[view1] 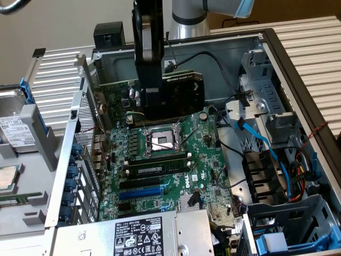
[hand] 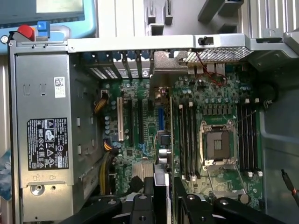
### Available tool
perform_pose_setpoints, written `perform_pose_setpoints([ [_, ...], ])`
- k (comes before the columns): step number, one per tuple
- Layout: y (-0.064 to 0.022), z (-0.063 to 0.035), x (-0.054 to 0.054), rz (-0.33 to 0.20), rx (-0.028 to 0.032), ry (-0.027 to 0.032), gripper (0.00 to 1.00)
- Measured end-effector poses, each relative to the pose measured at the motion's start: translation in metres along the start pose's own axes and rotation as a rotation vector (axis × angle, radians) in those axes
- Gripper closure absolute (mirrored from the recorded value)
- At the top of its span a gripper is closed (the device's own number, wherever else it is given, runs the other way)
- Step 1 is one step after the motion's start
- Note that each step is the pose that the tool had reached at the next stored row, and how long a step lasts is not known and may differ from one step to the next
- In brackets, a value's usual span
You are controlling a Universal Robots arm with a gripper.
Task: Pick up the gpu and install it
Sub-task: 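Insert the gpu into the slot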
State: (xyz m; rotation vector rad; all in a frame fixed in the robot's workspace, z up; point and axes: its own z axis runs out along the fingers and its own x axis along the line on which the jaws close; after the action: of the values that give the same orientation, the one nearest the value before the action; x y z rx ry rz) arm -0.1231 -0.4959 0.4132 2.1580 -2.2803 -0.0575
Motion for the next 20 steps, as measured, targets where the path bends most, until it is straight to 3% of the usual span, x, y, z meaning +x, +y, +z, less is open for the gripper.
perform_pose_setpoints([
  [3,0.0,0.0,0.0,0.0,-0.0002,0.0001,0.73],
  [5,-0.0001,0.0001,0.0,0.0,-0.004,-0.005,0.73],
  [6,-0.0001,0.0001,0.0,0.001,-0.0122,-0.0086,0.73],
  [8,0.0,0.0002,0.0,0.002,-0.0439,-0.0102,0.73],
  [9,0.0,0.0005,0.0,0.002,-0.0564,-0.0099,0.73],
  [10,0.0,0.0015,0.0,0.003,-0.06,-0.0098,0.73],
  [14,-0.0007,0.0087,0.003,0.003,-0.0603,-0.0129,0.73],
  [20,-0.0011,0.0195,0.004,0.003,-0.0604,-0.0131,0.73],
])
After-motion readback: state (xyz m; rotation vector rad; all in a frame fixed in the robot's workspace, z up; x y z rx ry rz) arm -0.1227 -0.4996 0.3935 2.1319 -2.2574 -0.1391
